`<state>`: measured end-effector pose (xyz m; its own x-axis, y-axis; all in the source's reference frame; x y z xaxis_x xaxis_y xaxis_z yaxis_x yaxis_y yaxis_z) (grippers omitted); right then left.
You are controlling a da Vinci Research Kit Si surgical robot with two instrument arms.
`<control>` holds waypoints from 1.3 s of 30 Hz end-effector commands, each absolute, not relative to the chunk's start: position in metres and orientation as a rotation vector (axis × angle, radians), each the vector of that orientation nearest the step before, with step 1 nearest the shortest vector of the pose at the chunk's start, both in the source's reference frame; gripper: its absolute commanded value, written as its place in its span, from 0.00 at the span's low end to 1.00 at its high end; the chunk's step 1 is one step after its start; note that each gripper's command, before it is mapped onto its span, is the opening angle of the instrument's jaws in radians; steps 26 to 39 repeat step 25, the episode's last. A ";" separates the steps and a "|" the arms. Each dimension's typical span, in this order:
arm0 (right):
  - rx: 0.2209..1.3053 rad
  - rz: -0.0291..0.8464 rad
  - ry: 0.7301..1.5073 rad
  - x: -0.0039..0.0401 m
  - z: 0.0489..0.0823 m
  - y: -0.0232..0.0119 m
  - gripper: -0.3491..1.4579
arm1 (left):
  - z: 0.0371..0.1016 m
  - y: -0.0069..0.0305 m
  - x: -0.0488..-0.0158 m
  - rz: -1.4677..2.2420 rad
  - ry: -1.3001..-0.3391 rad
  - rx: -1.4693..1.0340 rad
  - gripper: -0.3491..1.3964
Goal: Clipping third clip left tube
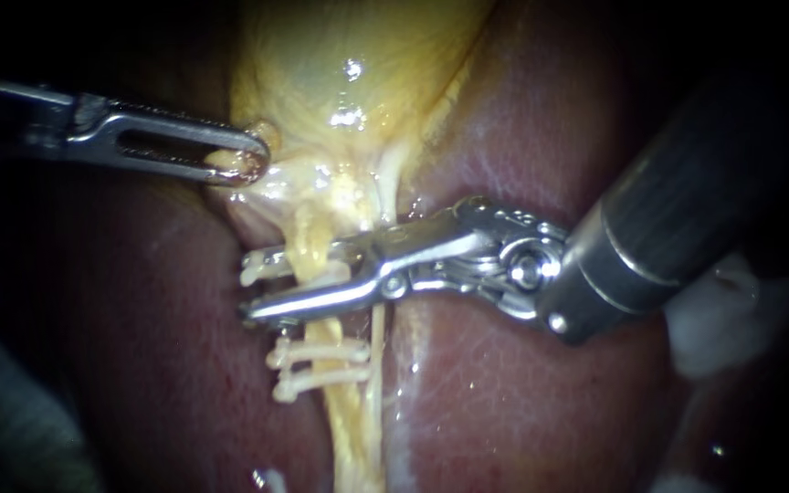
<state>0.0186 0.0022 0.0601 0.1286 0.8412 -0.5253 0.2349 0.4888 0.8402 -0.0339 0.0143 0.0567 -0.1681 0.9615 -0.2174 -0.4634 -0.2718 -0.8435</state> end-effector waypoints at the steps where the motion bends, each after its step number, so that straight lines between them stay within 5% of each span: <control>1: 1.016 0.574 1.412 0.0185 0.0601 0.0021 0.23 | 0.0567 0.0143 -0.0339 1.671 -0.765 -0.941 0.00; 9: 1.006 0.575 1.414 0.0181 0.0601 0.0021 0.00 | 0.0567 0.0143 -0.0339 1.671 -0.765 -0.941 0.00; 39: 1.041 0.609 1.395 0.0177 0.0603 0.0019 0.00 | 0.0567 0.0143 -0.0338 1.671 -0.765 -0.941 0.00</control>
